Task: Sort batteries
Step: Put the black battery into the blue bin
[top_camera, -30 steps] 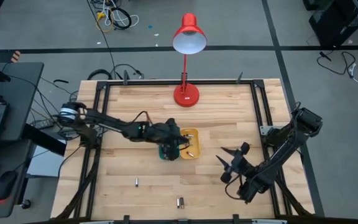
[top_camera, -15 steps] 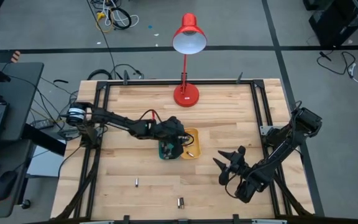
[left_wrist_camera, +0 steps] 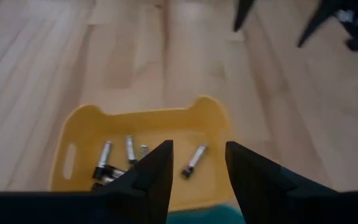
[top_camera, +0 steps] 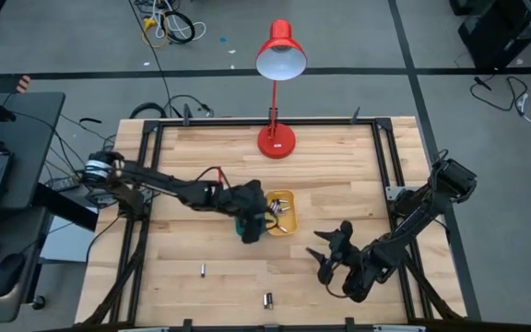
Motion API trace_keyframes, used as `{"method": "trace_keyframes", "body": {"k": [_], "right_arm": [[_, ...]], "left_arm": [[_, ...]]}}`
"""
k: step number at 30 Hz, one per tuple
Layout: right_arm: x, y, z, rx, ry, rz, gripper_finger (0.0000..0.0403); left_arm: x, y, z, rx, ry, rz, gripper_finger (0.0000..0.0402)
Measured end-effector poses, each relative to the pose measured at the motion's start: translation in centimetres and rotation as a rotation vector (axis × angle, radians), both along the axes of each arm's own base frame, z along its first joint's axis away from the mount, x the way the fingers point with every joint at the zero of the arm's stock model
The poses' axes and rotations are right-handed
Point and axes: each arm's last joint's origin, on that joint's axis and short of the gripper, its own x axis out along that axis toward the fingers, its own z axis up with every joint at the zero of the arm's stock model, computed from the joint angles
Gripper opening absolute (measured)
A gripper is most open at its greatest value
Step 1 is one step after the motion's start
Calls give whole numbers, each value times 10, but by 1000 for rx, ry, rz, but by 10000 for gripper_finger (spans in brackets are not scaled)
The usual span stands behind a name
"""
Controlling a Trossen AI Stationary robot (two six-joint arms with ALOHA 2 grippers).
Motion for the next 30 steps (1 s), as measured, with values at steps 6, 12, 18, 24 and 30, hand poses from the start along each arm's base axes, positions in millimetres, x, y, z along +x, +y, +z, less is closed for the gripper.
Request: {"method": "trace_keyframes", "body": {"k": [6,12,18,24,30], "right_arm": [[7,3,4,-22,1,55,250],[8,3,4,-44,8,69,252],[8,3,4,-81,29,92,259],[15,4,4,-47,101,206,266],[29,8,13,62,38,303,268]], "left_arm": [[-10,-33,1,26,31,-118,163],[-16,-58,-1,32,44,-194,163],[-18,-65,-1,52,37,-194,163],[-19,-64,-1,80,32,-99,163],[-27,-83,-2,132,33,-65,163]]}}
